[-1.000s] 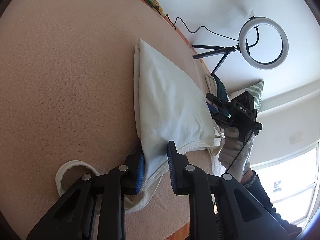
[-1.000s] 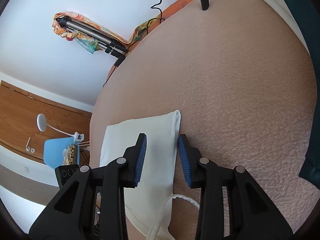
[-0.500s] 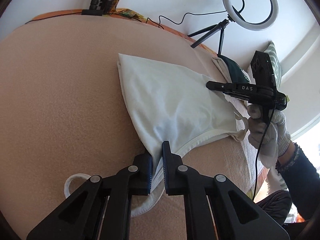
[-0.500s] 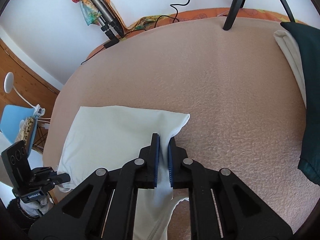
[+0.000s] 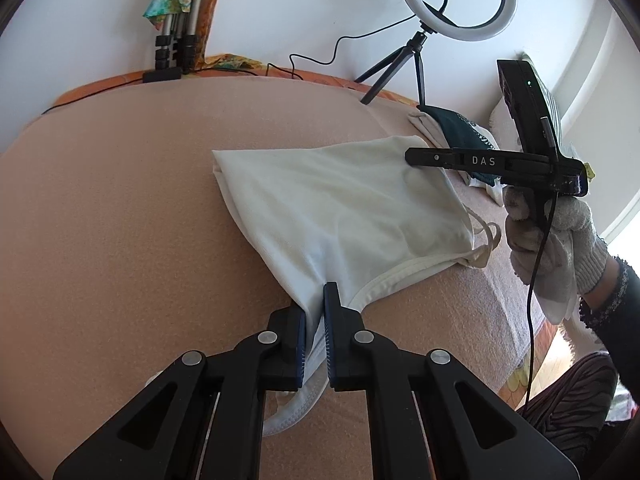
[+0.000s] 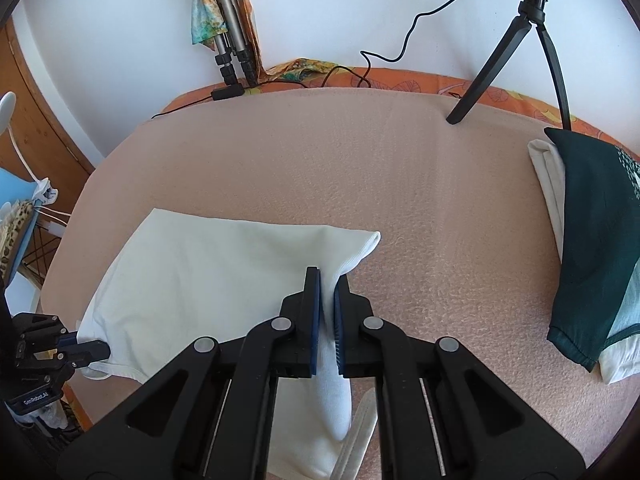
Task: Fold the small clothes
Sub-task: 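Lift the folded camisole with both grippers and carry it onto the green clothes stack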
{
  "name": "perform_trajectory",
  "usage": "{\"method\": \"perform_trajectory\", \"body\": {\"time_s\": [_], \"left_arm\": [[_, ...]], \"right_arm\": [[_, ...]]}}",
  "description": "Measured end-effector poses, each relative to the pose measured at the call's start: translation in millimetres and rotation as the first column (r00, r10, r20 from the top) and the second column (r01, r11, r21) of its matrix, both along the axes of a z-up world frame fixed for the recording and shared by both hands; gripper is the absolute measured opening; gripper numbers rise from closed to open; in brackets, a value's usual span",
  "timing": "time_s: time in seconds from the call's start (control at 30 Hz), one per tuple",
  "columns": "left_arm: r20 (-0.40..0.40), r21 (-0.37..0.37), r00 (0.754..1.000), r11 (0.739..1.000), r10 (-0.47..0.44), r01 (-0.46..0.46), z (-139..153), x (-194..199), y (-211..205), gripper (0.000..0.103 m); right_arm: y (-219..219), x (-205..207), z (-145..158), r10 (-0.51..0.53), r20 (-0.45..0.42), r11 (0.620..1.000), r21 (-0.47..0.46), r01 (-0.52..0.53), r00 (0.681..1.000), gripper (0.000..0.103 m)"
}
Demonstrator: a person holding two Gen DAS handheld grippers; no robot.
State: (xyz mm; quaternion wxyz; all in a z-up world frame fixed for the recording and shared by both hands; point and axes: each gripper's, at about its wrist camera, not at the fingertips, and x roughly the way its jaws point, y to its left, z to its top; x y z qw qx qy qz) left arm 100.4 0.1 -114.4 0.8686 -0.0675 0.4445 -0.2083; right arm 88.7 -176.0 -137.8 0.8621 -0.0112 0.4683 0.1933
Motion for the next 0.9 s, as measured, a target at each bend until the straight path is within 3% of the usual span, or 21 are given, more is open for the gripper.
{"method": "perform_trajectory", "body": {"time_s": [0.43, 0.9], "left_arm": [[0.061, -0.014, 0.997, 0.998, -0.057, 0.058, 19, -11, -22, 0.006], [0.103, -0.050, 0.987, 0.991, -0.122, 0.128, 36, -14, -61, 0.006]], "right_arm": [[11, -27, 30, 0.015, 0.088, 0.998, -0.056, -0.011, 0.996, 0.007], [-34, -59, 60, -0.050, 0.161, 0.996, -0.064, 0.061, 0.986, 0.007]]}}
